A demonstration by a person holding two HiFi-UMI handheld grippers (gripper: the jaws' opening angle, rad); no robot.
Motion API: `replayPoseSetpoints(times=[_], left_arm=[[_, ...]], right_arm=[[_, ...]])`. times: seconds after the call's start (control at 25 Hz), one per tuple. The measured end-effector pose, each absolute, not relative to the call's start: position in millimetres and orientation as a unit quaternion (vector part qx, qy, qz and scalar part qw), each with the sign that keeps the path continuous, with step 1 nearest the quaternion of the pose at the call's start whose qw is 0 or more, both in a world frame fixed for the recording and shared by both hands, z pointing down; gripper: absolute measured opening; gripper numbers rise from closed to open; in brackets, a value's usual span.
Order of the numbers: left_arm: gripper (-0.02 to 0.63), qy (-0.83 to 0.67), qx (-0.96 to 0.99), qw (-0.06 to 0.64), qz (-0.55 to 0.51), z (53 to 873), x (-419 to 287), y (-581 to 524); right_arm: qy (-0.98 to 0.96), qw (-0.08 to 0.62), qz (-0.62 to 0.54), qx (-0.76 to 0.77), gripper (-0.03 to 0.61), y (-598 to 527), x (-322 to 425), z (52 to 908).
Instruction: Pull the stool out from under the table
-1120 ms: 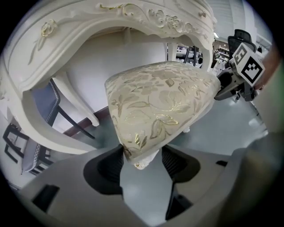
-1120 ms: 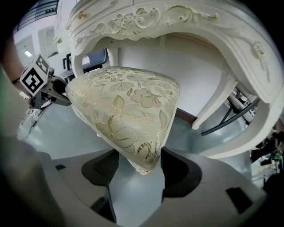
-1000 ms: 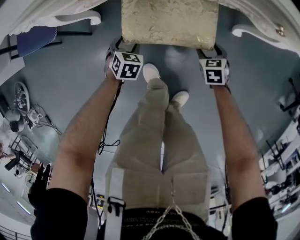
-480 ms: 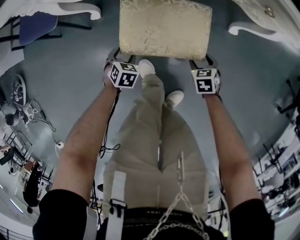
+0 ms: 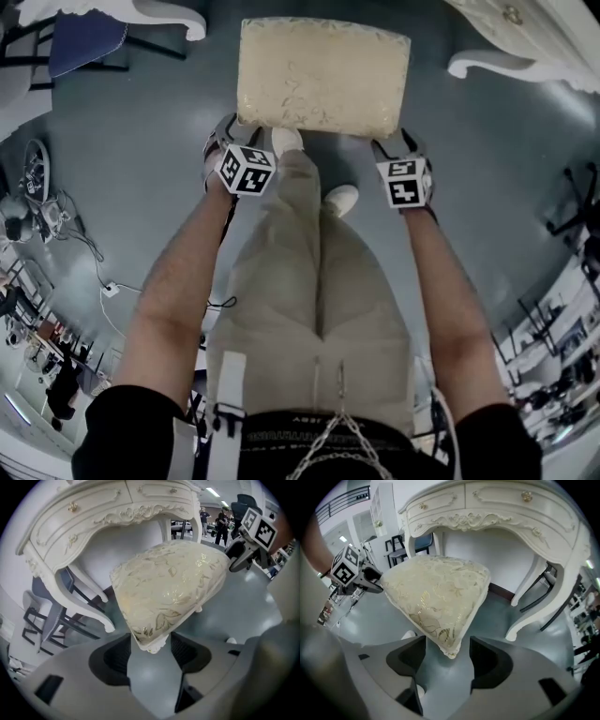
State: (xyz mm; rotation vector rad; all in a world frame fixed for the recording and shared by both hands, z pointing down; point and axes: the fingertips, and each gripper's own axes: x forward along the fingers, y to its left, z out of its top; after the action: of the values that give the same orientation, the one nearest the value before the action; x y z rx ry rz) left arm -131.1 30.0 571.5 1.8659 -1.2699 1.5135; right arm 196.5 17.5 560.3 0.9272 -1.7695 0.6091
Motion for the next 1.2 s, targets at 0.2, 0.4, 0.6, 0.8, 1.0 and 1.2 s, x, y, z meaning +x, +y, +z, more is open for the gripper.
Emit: replayPoseSetpoints(times=[0.2,0.4,0.6,0.8,1.0,1.2], left_arm=[[0.068,-0.557,0.705,0.176,0.403,472.5,-111.9,16.5],[0.005,-0.594,0.759,0.134,0.230,292.6,-66.4,1.8],[0.005,-0.619,0.766,0.095,0.145,185.0,-44.1,-0.1],[0.005,-0.608,0.773,0.093,0.155,186.2,-36.2,8.6],[0.005,-0.596,0.775,0.107,0.182,211.4,-31.8,16.8],[0.005,-0.576,0.784,0.112,0.204,232.2,-21.7,20.7]], right_arm=[[-0.772,0.400,0.205,0.449,0.004,3.4,213.7,459.3],[-0.810,0.266,0.142,0.503,0.003,-10.2,217.6,325.7],[-0.828,0.177,0.097,0.523,0.003,-0.6,204.7,221.3],[-0.837,0.155,0.091,0.517,0.003,11.2,173.2,196.9],[-0.839,0.182,0.099,0.503,0.003,19.8,165.0,225.9],[-0.838,0.195,0.113,0.497,0.003,22.4,160.9,244.3]])
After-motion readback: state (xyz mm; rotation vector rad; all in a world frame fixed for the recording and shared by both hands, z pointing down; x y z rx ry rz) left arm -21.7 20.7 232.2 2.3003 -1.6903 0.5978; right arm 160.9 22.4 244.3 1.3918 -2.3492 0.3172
